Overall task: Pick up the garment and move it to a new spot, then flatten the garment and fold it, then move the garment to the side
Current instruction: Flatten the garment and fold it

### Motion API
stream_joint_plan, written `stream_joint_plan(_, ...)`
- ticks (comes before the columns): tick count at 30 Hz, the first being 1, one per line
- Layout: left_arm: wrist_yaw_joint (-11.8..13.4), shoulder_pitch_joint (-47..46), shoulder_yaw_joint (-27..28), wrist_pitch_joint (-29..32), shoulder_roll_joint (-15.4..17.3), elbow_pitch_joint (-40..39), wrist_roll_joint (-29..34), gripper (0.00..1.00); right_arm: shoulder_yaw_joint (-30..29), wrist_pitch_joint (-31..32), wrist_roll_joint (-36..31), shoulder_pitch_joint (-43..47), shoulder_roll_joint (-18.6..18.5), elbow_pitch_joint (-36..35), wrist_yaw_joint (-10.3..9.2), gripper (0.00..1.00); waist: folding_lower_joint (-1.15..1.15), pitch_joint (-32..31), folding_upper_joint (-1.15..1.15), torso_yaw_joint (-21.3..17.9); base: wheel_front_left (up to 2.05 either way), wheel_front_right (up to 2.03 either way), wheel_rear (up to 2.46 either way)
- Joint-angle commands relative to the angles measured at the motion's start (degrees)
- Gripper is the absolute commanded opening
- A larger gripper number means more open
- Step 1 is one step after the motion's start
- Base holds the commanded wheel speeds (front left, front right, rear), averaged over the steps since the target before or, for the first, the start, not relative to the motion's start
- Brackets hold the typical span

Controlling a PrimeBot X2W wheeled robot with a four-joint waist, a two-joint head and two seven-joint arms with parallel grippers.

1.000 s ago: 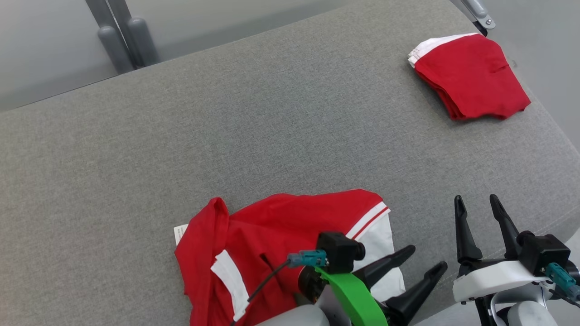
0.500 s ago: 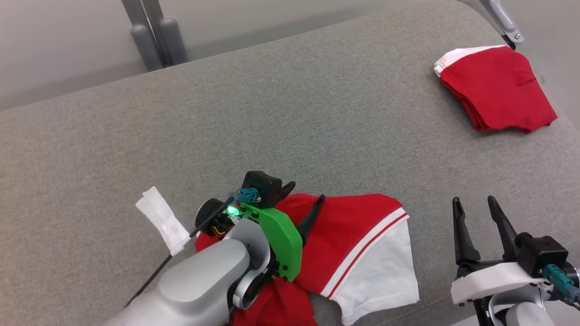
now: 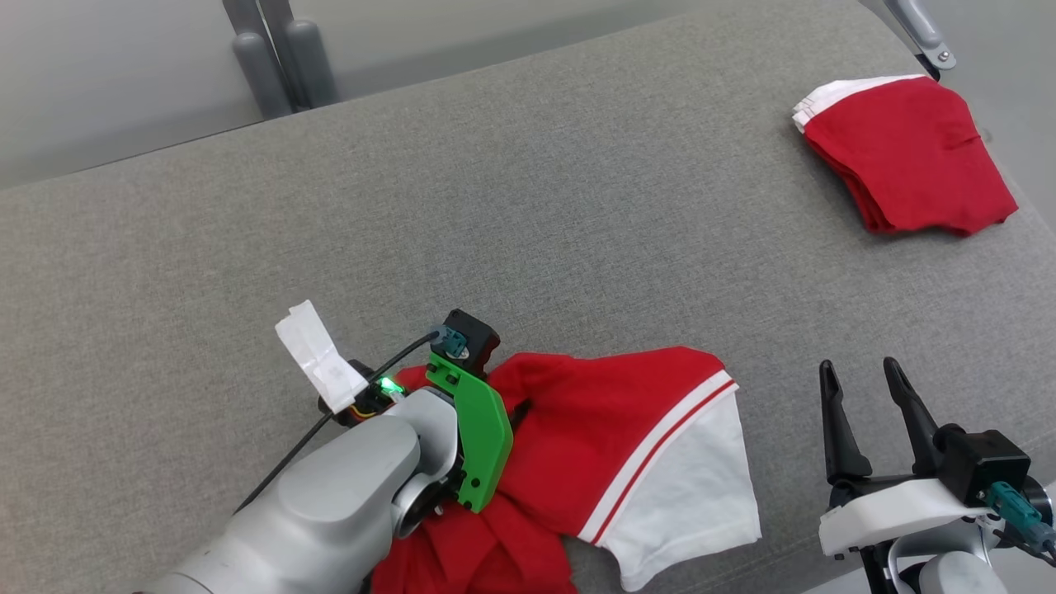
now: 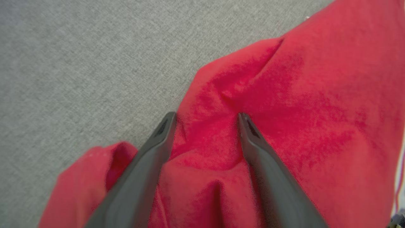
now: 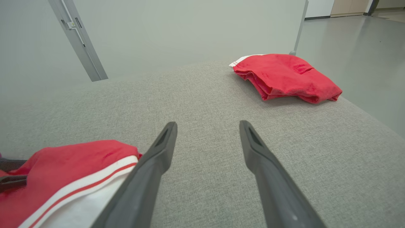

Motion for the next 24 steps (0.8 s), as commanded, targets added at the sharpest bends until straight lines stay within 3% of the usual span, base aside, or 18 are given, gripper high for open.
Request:
stream_joint_plan(1,-0.6,1.69,-0.62,0.25,-0.58,0.98,0.95,0.0,-0.24,-0.17,0.12,0.21,-0.12,-0.21,0.0,1.0,0.0,0.63,0.0,-0.09,0.0,0.0,0.0)
stream_joint_plan(4,0.22,0.58,-0.3,-1.49,-1.02,2.14,1.7,0.0,-0.69,-0.17,0.1,0.17,-0.23,-0.33,0.0,1.0,0.0,1.25,0.0,0.21,0.0,0.0,0.0)
stream_joint_plan(14,6.93,-9.05,3.55,-14.23,-0.52,7.71,7.21,0.0,-0.3,-0.17,-0.21,-1.8,-0.94,-0.5,0.0,1.0,0.0,2.73,0.0,0.6,0.0,0.0,0.0)
stream_joint_plan(17,7.69,-12.61,4.22,-18.2,-0.26,10.55,8.79,0.0,0.37,-0.17,-0.04,-2.5,-1.19,-0.32,0.0,1.0,0.0,3.16,0.0,0.02,0.0,0.0,0.0)
stream_joint_plan(24,6.75,-17.52,4.57,-25.53,-0.5,17.27,12.0,0.0,1.28,-0.17,0.13,-3.34,-1.37,0.46,0.0,1.0,0.0,4.14,0.0,-1.67,0.0,0.0,0.0)
